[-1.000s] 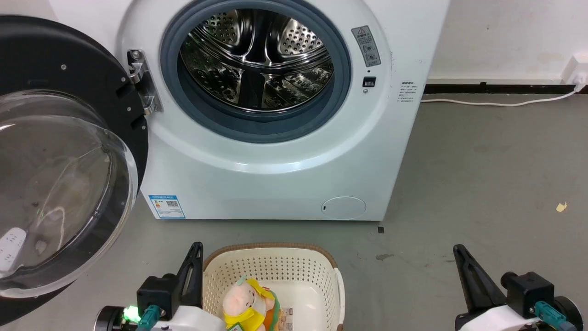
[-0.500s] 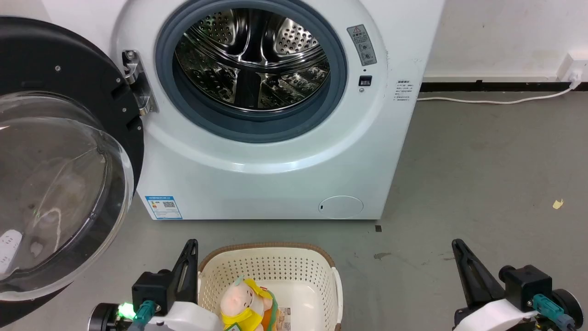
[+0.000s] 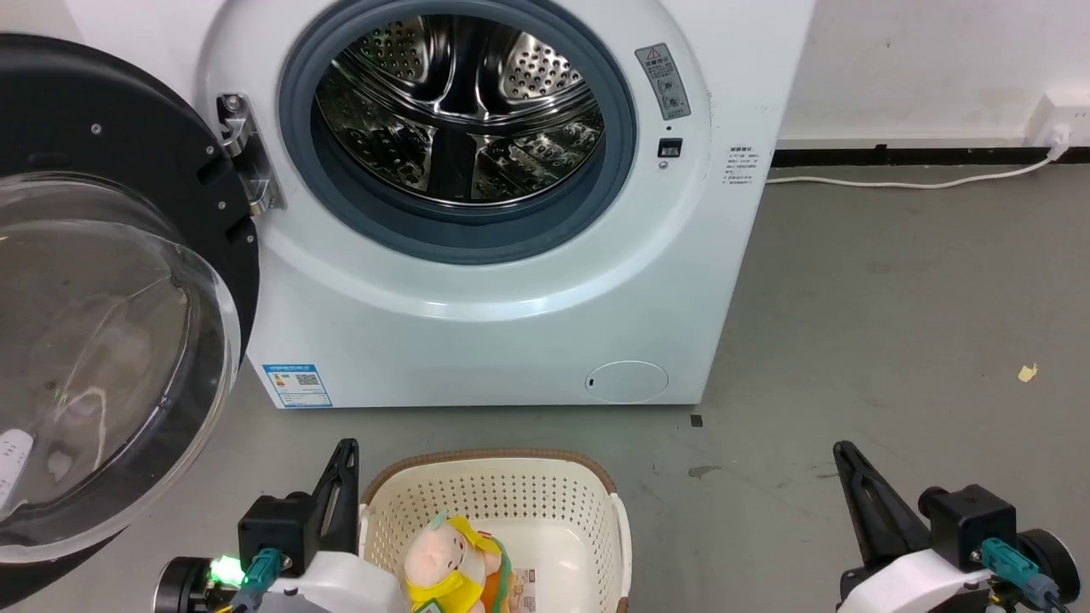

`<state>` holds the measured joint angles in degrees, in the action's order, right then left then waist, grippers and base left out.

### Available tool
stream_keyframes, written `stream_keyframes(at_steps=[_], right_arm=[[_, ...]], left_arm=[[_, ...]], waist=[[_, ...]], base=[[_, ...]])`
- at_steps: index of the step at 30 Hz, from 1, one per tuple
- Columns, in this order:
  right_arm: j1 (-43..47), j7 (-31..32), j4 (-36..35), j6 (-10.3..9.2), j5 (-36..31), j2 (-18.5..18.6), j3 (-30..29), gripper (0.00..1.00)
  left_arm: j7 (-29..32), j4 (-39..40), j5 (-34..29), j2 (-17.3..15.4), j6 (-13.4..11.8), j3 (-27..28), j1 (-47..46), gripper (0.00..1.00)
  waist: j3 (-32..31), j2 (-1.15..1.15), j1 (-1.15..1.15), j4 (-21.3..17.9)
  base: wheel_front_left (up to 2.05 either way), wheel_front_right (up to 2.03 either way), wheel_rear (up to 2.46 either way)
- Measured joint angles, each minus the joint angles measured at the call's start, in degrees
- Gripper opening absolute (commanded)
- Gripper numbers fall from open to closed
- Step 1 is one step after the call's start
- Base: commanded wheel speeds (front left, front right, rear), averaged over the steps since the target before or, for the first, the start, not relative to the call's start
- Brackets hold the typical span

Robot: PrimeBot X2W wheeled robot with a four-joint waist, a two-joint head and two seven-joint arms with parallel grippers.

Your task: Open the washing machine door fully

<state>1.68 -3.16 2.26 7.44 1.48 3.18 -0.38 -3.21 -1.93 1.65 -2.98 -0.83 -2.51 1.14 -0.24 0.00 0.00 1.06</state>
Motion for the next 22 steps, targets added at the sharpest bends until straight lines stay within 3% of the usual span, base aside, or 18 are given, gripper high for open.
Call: stream_keyframes(at_steps=[22], right_arm=[[-0.9, 2.6, -1.5, 0.00, -0.8, 0.0, 0.3, 0.00]], left_arm=[[2.5, 1.4, -1.1, 0.1, 0.5, 1.8, -0.2, 0.00]], waist=[[0.2, 0.00, 0.00, -0.9]], base=[[0.00, 0.00, 0.00]])
